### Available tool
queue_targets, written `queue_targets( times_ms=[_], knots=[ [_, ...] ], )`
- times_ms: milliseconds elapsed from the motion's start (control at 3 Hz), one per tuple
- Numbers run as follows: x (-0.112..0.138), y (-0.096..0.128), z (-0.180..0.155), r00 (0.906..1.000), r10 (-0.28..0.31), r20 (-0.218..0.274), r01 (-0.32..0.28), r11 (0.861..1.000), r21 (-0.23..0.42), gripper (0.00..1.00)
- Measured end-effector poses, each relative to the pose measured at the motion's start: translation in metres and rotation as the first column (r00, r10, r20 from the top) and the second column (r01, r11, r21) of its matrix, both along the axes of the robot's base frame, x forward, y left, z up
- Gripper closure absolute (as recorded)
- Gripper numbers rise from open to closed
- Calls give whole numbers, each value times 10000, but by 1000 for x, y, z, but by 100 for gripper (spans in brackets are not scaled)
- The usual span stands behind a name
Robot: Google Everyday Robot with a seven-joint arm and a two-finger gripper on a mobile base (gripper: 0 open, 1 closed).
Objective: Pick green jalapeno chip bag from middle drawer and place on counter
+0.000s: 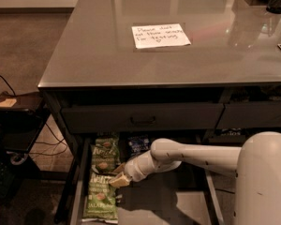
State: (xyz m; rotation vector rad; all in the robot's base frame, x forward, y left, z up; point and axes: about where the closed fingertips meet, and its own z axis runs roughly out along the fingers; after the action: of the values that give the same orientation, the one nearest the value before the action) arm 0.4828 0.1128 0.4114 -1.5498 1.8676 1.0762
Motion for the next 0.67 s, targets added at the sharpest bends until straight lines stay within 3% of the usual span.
queue_targets(
  times_ms=[333,667],
  knots=[
    [-12,-1,20,9997,-61,-248,63,9999,95,87],
    [-22,-2,41,9996,-74,-291,82,9995,290,100]
  ],
)
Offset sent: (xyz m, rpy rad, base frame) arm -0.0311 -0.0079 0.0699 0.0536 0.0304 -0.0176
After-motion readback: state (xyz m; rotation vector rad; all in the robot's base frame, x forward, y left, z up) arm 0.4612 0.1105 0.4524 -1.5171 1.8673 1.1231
